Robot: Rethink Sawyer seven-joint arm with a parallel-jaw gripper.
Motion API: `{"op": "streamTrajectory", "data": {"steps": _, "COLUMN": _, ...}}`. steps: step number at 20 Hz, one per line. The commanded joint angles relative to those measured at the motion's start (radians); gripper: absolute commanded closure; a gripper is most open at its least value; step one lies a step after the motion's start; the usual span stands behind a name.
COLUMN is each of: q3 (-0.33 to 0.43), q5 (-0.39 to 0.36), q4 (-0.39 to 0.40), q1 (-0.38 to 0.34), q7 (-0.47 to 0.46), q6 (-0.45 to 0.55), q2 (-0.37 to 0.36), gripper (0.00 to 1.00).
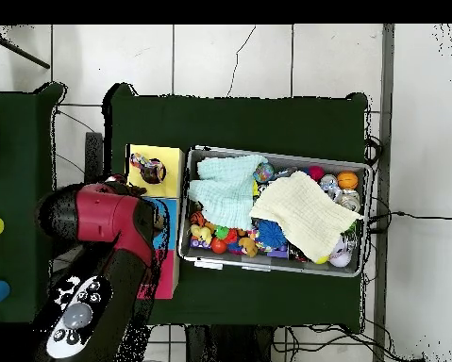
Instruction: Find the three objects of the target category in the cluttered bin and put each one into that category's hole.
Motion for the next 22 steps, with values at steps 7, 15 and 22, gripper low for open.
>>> {"op": "streamTrajectory", "data": {"steps": 7, "q3": 0.225, "q5": 0.066, "q4": 0.091, "q1": -0.079, "q7": 0.238, "q6": -0.364, "q2": 0.166, "gripper": 1.0}}
{"op": "streamTrajectory", "data": {"steps": 15, "q3": 0.156, "q5": 0.082, "q4": 0.062, "q1": -0.043, "q7": 0.265, "q6": -0.231, "q2": 0.166, "gripper": 1.0}}
{"op": "streamTrajectory", "data": {"steps": 22, "q3": 0.012, "q5": 0.004, "q4": 0.036, "q1": 0.005, "q7": 0.244, "q6": 0.201, "q2": 0.034, "gripper": 1.0}}
